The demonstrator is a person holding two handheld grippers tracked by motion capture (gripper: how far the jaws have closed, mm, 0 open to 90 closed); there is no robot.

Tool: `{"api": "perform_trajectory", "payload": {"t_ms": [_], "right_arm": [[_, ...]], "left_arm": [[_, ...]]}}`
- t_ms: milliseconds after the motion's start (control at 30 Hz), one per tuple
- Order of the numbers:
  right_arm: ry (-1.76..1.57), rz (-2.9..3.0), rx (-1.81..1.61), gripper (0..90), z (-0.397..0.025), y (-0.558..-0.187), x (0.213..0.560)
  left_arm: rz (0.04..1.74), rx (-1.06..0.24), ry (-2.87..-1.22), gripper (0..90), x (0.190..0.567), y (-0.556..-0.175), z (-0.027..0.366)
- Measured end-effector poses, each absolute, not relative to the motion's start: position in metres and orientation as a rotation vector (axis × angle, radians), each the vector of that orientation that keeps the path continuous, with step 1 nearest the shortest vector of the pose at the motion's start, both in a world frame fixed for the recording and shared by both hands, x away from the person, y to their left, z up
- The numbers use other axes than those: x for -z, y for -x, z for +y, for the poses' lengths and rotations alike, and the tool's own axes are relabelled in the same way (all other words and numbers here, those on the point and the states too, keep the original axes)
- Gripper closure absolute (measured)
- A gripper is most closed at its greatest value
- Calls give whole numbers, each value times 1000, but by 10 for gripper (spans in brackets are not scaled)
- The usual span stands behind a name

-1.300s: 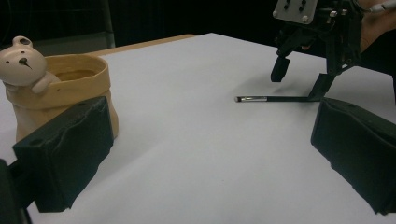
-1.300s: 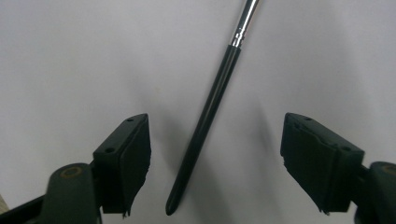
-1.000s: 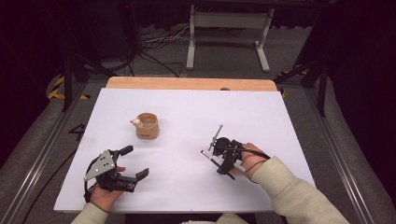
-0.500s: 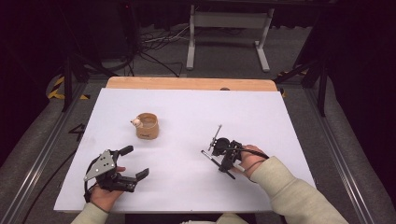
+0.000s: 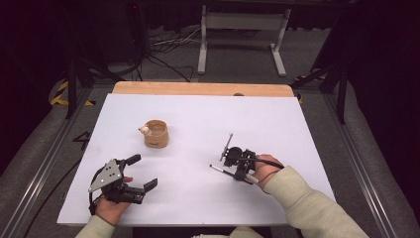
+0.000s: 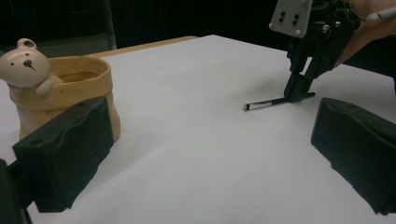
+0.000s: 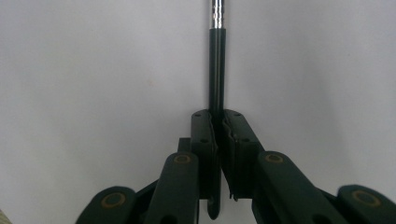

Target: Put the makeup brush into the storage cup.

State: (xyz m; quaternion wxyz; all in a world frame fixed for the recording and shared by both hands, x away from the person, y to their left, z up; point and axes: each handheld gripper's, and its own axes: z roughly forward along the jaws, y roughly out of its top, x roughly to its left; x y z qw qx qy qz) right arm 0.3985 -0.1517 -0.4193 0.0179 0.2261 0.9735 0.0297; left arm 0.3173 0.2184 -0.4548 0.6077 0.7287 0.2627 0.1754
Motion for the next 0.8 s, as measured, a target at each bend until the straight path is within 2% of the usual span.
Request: {"api": "perform_trajectory", "payload": {"t_ms": [500,800], "right_arm": [[-670,3010,-199,843,-150,-392,406],[-606,2908,-537,843,-161,-381,388]], "left_arm": [[594,-414,-1687,3,454,-317,219],[584,-392,-1672,3,453,-317,222]]}}
